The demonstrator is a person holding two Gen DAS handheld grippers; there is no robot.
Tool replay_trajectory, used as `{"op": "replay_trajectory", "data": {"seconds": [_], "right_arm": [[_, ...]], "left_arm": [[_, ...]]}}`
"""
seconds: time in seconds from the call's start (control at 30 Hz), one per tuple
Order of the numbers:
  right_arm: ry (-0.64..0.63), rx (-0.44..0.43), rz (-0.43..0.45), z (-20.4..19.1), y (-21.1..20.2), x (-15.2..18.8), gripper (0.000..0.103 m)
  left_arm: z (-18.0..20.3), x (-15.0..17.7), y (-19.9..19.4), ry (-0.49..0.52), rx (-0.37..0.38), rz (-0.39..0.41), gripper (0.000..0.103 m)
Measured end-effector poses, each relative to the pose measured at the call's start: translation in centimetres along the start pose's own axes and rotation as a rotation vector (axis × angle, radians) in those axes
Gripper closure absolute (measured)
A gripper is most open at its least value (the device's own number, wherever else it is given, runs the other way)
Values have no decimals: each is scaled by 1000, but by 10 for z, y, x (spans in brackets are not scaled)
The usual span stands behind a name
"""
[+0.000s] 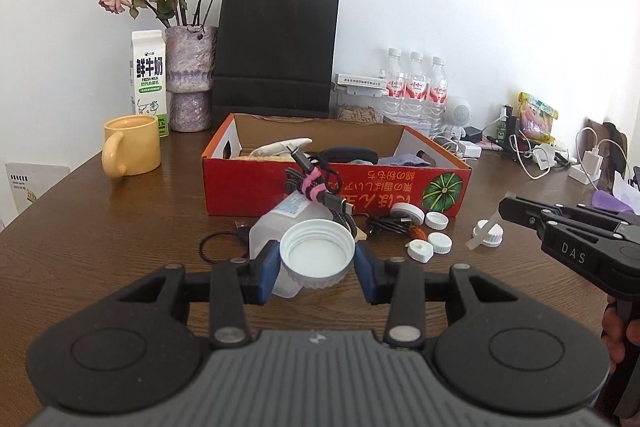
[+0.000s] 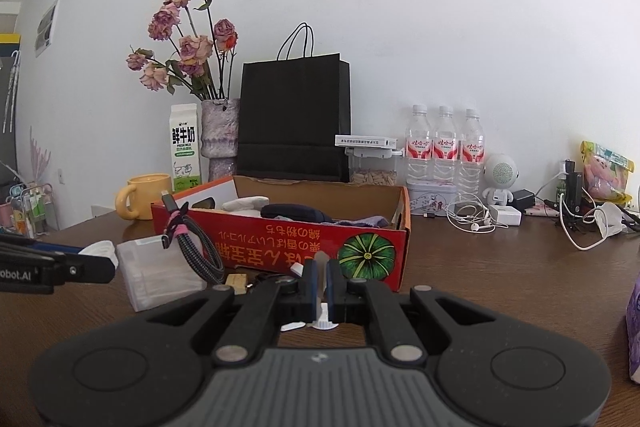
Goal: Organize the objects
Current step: 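Carry both caps into the red box and open both tools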
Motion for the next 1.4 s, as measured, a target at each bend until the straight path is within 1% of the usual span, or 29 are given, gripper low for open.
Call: {"op": "replay_trajectory", "data": {"seconds": [0.2,0.37,0.53,0.63,0.83,1.0,1.2,1.4], "right_arm": [[1,-32,36,-21,8,-17,99],[-12,-64,83,-36,22,-41,99],[-22,-75,136,-45,42,-69,99],[-26,-75,154,-46,56,-82,99],[-46,-73,166,-43,95,-100,99],[-32,-67,150,-33,132,-101,99],[-22,-56,101,-18,176,-91,99],[2,-35,6,2,210,-75,99]], "left_arm": [[-6,-16,-1,-4,7,50,62],[-5,-40,1,7,18,127,62],[-4,-67,15,1,11,185,62],[-3,-82,30,5,6,203,62],[-7,-106,70,5,-13,208,62],[-13,-122,107,-11,-42,201,62],[-24,-132,151,-44,-41,161,62],[-37,-127,188,-72,-25,86,62]]}}
Point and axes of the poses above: each gripper's, at about its wrist camera, not at the fingertips, and y roughly the way its jaws point, z to its right, x to its underside, the point moved 1 cm from there along y, roughly the way its jaws point, and after that the axes turned 10 degrees about z, right-handed, at the moved point
